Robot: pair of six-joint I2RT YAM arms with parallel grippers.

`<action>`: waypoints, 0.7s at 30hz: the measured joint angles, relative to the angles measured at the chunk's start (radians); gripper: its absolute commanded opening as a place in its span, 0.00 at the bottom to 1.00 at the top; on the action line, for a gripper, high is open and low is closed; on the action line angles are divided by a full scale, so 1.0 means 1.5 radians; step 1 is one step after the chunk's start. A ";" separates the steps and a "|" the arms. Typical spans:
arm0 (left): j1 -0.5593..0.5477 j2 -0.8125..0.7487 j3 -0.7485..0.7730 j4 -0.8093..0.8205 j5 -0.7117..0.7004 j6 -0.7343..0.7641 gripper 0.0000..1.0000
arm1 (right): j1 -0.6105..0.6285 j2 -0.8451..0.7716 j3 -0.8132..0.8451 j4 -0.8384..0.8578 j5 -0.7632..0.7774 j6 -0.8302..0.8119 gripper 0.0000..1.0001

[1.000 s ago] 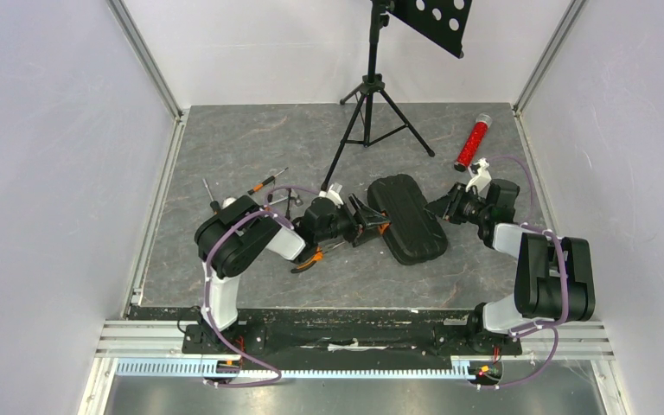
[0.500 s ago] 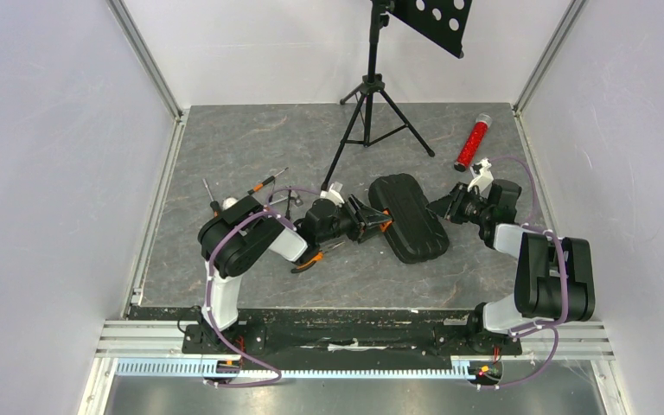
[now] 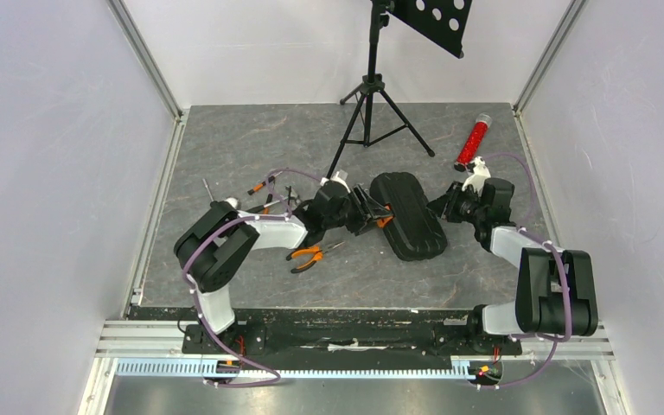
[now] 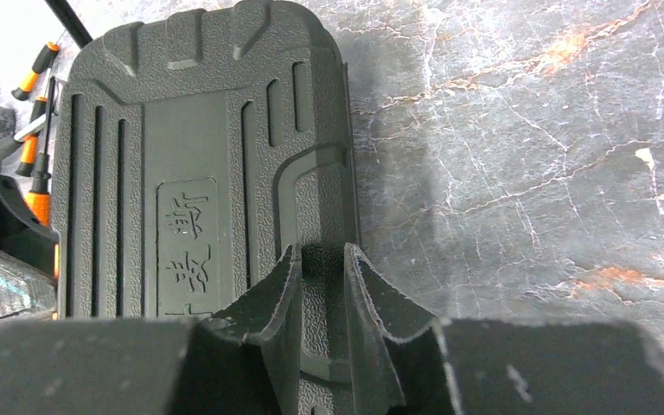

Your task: Pack the tool kit

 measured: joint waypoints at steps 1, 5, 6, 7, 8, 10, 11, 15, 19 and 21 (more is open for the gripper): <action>0.000 -0.008 0.010 -0.031 -0.009 0.013 0.02 | 0.006 -0.003 0.001 -0.002 0.008 -0.004 0.23; 0.001 -0.028 0.036 -0.134 -0.037 0.068 0.02 | 0.029 -0.019 0.002 -0.017 0.042 -0.011 0.23; 0.001 -0.030 0.038 -0.150 -0.039 0.081 0.02 | 0.035 -0.023 0.002 -0.021 0.049 -0.011 0.22; 0.003 -0.032 0.039 -0.165 -0.043 0.095 0.02 | 0.041 -0.026 0.002 -0.025 0.056 -0.012 0.23; 0.003 -0.033 0.041 -0.178 -0.046 0.104 0.02 | 0.047 -0.029 0.003 -0.030 0.063 -0.014 0.23; 0.003 -0.036 0.055 -0.217 -0.053 0.129 0.02 | 0.057 -0.037 0.003 -0.035 0.080 -0.018 0.23; 0.002 -0.039 0.064 -0.241 -0.056 0.146 0.03 | 0.061 -0.041 0.003 -0.038 0.092 -0.022 0.23; 0.001 -0.059 0.077 -0.324 -0.080 0.194 0.02 | 0.060 -0.055 0.006 -0.047 0.161 -0.038 0.23; 0.001 -0.081 0.077 -0.374 -0.099 0.221 0.16 | 0.052 -0.039 0.003 -0.080 0.272 -0.070 0.23; 0.001 -0.091 0.077 -0.383 -0.102 0.224 0.23 | 0.050 -0.023 -0.011 -0.124 0.294 -0.075 0.23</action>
